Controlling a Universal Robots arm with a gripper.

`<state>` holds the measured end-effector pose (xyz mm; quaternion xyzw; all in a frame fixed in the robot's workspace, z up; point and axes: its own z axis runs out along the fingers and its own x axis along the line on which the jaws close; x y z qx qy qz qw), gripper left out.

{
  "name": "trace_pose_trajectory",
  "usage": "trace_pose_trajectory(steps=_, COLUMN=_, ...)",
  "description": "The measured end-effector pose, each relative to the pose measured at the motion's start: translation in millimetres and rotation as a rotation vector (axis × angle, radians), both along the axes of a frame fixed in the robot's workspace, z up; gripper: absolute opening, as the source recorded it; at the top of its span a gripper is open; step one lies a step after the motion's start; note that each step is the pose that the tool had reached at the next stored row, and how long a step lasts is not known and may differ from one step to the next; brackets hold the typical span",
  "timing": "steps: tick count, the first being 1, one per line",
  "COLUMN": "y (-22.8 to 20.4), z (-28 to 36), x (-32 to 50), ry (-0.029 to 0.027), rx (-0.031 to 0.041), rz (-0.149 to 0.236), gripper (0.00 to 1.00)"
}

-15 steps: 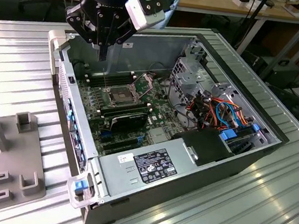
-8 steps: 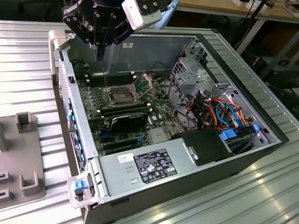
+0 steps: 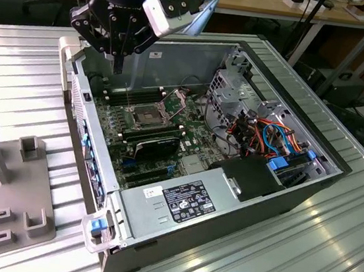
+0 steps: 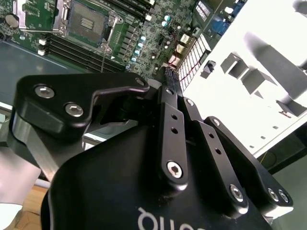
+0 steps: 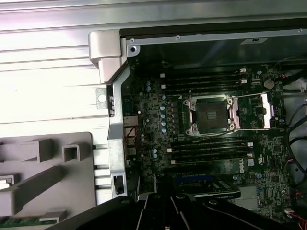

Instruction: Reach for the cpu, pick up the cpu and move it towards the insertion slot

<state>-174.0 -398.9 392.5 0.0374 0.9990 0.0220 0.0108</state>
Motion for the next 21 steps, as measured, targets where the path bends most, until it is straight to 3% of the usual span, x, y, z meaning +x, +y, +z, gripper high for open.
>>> trace_pose_trajectory(steps=21, y=0.0, z=-0.2, x=-14.2, ry=0.0010, rx=0.0000, rz=0.000, gripper=0.11)
